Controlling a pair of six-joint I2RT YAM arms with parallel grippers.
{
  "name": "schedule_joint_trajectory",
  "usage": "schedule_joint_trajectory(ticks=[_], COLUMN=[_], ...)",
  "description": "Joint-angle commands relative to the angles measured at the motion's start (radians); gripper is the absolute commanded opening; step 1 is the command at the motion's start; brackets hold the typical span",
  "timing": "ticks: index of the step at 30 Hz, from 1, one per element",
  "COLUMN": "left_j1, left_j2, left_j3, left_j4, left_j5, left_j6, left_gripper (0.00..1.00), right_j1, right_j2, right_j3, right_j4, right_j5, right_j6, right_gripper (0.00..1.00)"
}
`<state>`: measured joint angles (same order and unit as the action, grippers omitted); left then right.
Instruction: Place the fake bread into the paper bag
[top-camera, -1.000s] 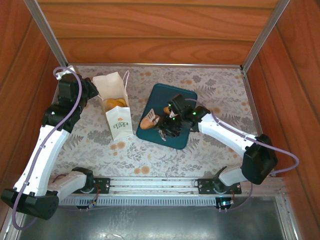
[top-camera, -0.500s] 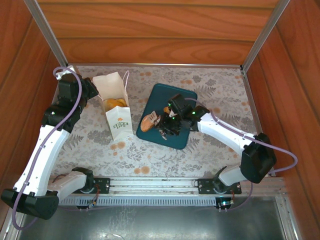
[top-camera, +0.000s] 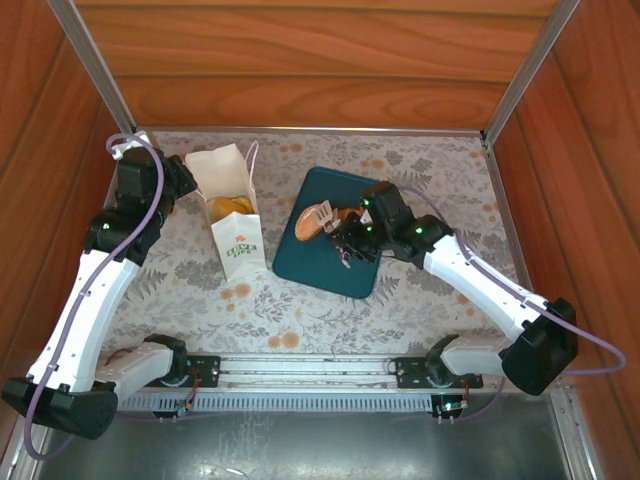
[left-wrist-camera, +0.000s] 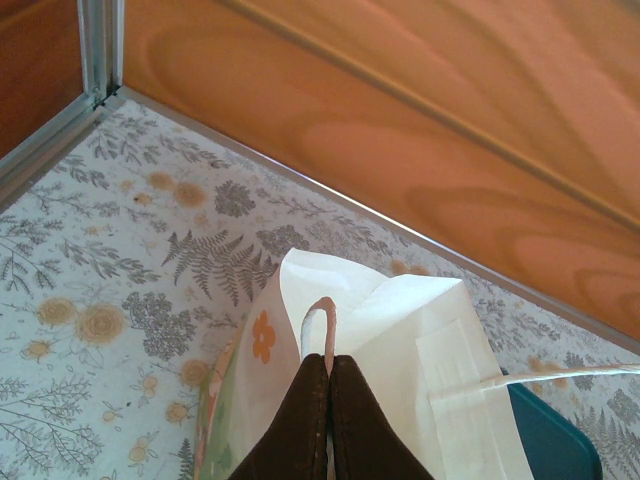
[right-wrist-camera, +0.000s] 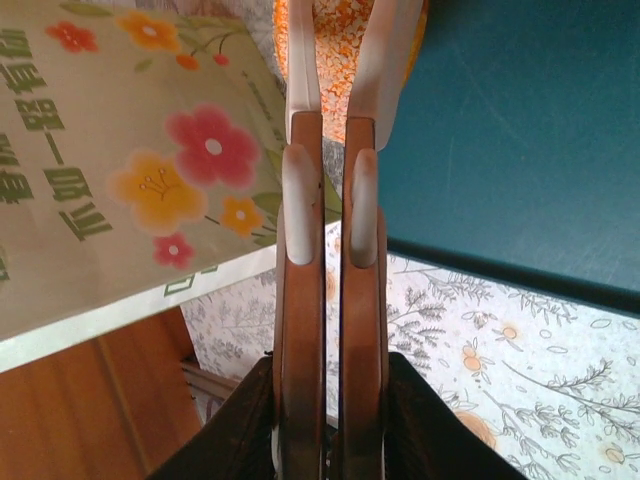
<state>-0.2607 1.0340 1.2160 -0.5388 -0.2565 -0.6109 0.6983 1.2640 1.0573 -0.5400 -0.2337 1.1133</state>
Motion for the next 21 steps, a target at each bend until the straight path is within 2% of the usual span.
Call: schedule_joint_trajectory(ticks=[1,6,15,21], left_j1=[0.008,0.008,0.008,0.008], left_j2=[-0.006,-0.008,-0.007,-0.003], left_j3=[0.002,0.001,0.002,0.006], left_j4=[0.008,0.008,0.008,0.008], left_j5=[-0.001,-0.003,-0.003,-0.003], left_j6=[-0.009,-0.008,-0.008,-0.006], left_gripper=[0.00,0.00,0.00,0.00], right_j1=[-0.011,-0.028,-0.037,-0.036], right_j2=[-0.031,-0.060,-0.028,0.035], right_j3=[0.020,0.089,0.386,0.574], right_j4=[0.003,-0.007,-0.050,-0.050], right_j5=[0.017,0.035,0.057,0.011], right_j6=[-0.023,-0.076,-0.266,-0.372], right_gripper=[0.12,0.12,0.12,0.12])
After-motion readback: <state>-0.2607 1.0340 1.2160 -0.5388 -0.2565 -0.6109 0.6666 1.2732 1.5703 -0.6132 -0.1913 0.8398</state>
